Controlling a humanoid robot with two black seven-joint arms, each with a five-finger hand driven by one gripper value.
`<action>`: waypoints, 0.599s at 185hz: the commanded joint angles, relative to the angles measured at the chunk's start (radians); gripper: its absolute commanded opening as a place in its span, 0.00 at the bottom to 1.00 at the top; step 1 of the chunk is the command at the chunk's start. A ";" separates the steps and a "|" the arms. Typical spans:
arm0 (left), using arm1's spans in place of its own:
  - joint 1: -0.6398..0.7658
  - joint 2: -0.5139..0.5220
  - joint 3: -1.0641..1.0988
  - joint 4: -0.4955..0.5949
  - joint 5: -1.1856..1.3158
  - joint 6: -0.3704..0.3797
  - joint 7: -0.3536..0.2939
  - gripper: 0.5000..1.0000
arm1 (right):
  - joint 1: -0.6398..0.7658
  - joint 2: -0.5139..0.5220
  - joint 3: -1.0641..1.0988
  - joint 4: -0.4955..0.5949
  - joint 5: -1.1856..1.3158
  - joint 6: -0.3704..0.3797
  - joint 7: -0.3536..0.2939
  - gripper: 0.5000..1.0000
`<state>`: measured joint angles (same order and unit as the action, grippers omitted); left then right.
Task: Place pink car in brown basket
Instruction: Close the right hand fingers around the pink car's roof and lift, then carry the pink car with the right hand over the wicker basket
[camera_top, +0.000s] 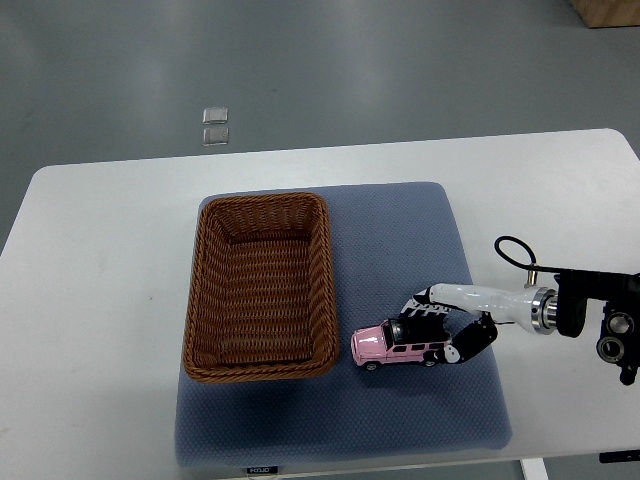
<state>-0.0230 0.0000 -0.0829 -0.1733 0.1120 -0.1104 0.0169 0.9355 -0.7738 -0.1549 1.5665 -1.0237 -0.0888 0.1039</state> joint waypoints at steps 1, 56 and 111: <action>0.000 0.000 0.000 0.000 0.000 0.000 0.000 1.00 | 0.005 -0.027 0.028 0.000 0.002 0.009 0.005 0.00; 0.000 0.000 0.002 0.000 0.000 0.000 0.000 1.00 | 0.039 -0.071 0.055 0.009 0.007 0.011 0.013 0.00; 0.000 0.000 0.002 0.000 0.000 0.000 0.000 1.00 | 0.126 -0.076 0.057 0.007 0.019 0.014 0.025 0.00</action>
<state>-0.0230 0.0000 -0.0808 -0.1733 0.1125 -0.1104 0.0169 1.0266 -0.8494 -0.0979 1.5754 -1.0082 -0.0777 0.1282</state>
